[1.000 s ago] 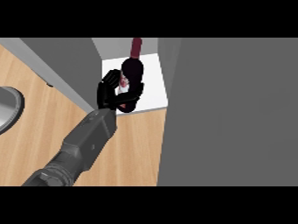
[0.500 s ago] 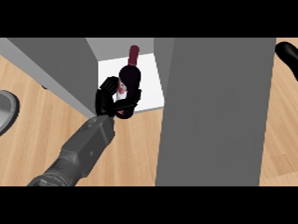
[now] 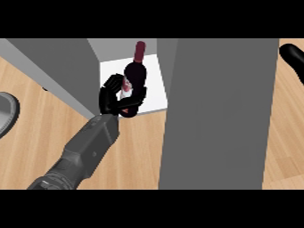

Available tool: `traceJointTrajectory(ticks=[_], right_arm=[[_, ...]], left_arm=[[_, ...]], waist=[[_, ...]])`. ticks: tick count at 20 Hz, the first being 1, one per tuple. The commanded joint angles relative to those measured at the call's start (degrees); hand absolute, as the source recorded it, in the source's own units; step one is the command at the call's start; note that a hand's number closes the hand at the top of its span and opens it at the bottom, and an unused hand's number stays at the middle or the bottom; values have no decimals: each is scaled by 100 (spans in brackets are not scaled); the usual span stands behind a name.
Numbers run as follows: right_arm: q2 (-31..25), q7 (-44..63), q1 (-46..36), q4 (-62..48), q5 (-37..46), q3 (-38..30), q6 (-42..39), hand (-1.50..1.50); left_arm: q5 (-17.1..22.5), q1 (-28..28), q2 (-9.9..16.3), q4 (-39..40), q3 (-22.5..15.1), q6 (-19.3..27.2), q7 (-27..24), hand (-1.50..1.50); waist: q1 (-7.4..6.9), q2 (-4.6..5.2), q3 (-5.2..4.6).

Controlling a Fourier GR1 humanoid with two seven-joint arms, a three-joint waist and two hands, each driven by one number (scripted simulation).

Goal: Pick up the wine, place it into the cabinet and close the cabinet

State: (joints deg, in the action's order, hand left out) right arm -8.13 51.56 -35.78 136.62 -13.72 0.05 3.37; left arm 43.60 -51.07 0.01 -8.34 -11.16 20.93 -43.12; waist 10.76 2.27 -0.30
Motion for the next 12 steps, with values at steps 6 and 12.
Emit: traceJointTrajectory(ticks=[6,12], right_arm=[[14,-164,68,-139,-163,-188,-82,-150],[-36,-277,375,-67,-203,-259,-231,-150]], left_arm=[[251,-401,-1,-164,-161,308,159,150],[321,-827,-1,-72,-213,612,383,150]], waist=[[-53,29,7],[-114,34,22]])
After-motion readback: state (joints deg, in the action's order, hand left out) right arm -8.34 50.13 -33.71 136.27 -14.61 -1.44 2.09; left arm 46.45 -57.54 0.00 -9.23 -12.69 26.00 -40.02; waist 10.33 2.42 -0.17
